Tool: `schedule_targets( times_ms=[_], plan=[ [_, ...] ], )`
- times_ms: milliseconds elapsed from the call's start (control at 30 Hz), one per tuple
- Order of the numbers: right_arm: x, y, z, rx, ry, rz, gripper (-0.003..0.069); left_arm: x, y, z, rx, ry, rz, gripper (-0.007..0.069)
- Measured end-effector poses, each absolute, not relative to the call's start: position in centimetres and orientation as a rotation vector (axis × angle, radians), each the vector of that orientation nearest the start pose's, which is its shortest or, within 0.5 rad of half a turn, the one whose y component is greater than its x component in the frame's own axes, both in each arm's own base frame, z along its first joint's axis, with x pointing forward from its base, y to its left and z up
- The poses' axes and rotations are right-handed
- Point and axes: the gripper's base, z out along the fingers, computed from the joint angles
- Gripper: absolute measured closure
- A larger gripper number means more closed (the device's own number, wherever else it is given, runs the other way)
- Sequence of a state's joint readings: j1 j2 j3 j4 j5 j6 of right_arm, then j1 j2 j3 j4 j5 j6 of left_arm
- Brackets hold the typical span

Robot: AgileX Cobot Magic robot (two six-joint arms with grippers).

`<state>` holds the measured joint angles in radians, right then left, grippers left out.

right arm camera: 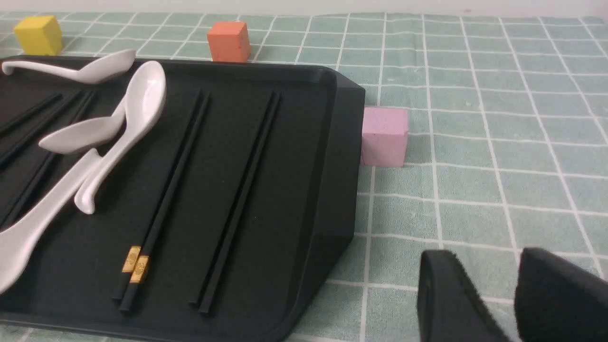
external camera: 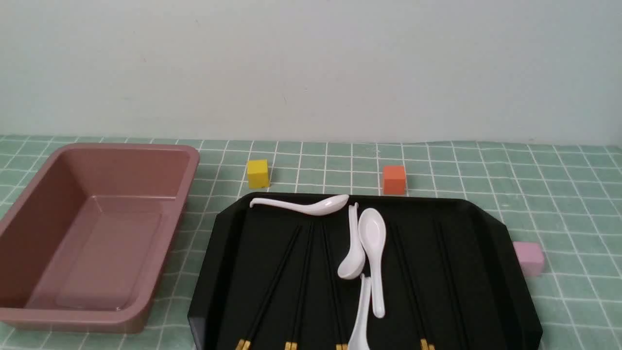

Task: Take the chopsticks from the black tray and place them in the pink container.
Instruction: 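Reach over to the black tray and grasp a pair of chopsticks with the left gripper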

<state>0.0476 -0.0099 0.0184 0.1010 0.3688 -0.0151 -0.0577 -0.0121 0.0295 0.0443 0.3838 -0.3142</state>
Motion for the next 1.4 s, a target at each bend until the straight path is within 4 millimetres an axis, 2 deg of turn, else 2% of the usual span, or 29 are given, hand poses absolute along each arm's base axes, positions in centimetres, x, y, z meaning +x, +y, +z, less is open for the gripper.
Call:
schedule_targets(
  times_ms=[1267, 1400],
  plan=[
    [5.24, 0.58, 17.45, 0.004, 1.861, 0.122, 0.0419, 5.23, -0.15, 16.95, -0.214, 1.878, -0.211, 0.0386],
    [5.24, 0.58, 17.45, 0.004, 1.861, 0.122, 0.0419, 5.24, -0.34, 17.02, -0.292, 1.864, -0.298, 0.0386]
  ],
)
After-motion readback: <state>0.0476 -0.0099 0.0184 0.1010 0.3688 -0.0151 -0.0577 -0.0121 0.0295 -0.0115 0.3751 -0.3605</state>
